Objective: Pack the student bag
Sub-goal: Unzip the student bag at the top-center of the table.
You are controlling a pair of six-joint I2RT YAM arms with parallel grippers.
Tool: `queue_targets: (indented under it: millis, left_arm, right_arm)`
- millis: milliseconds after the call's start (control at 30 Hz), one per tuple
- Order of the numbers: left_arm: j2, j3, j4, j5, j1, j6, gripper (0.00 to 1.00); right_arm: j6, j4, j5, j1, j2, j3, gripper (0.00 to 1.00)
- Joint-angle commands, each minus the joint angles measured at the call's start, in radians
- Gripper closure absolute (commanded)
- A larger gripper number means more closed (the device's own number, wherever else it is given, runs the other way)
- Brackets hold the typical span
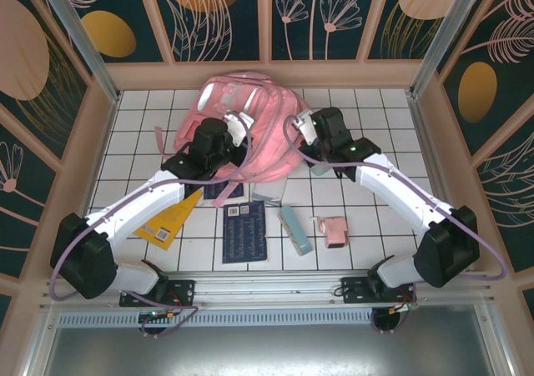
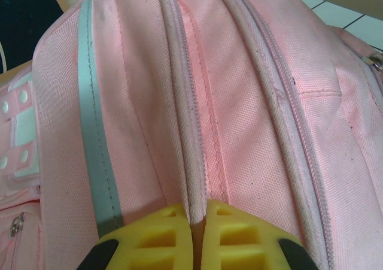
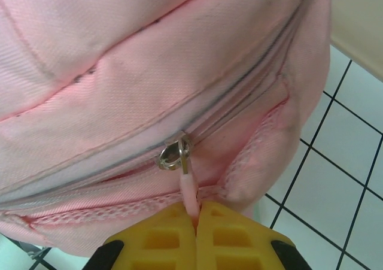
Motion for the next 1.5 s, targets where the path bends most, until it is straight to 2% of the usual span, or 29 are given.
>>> queue_targets:
  millis: [0,133,300,433,633,767,900,1000,1233,1467]
  left_arm:
    - [-0.063,-0.003,0.071,0.052,0.001,0.079,1.0]
    - [-0.072,-0.004,0.07,0.085,-0.003,0.1,1.0]
    - [-0.097,-0.014,0.065,0.082,-0.029,0.17,1.0]
    - [-0.106,-0.025,0.06,0.047,-0.067,0.221,1.0]
    - [-0.12,-0.042,0.063,0.037,-0.088,0.255,1.0]
    - [-0.13,-0.048,0.061,0.032,-0.099,0.277,1.0]
    - [-0.144,-0.064,0.07,0.034,-0.117,0.311,1.0]
    - [-0.151,-0.069,0.076,0.041,-0.128,0.338,1.0]
    - [-0.174,-0.107,0.089,0.024,-0.135,0.39,1.0]
    - [-0.175,-0.081,0.128,-0.109,-0.132,0.478,1.0]
  right_arm:
    - [-0.022,0.03,0.053,-0.056,0.028,0.074,1.0]
    - [-0.049,0.028,-0.006,-0.054,0.054,0.093,1.0]
    - [-0.154,0.083,0.037,-0.065,0.052,0.109,1.0]
    - [-0.245,0.066,-0.059,-0.11,0.069,0.149,1.0]
    - [-0.33,0.044,-0.084,-0.119,0.129,0.211,0.98]
    - [-0.405,0.021,-0.063,-0.095,0.148,0.241,0.97]
    - [-0.466,0.062,0.048,-0.096,0.171,0.255,0.98]
    - [-0.431,0.083,0.082,-0.124,0.208,0.307,0.99]
    - [-0.347,0.097,0.039,-0.155,0.281,0.389,1.0]
    - [-0.174,0.076,-0.126,-0.14,0.194,0.314,1.0]
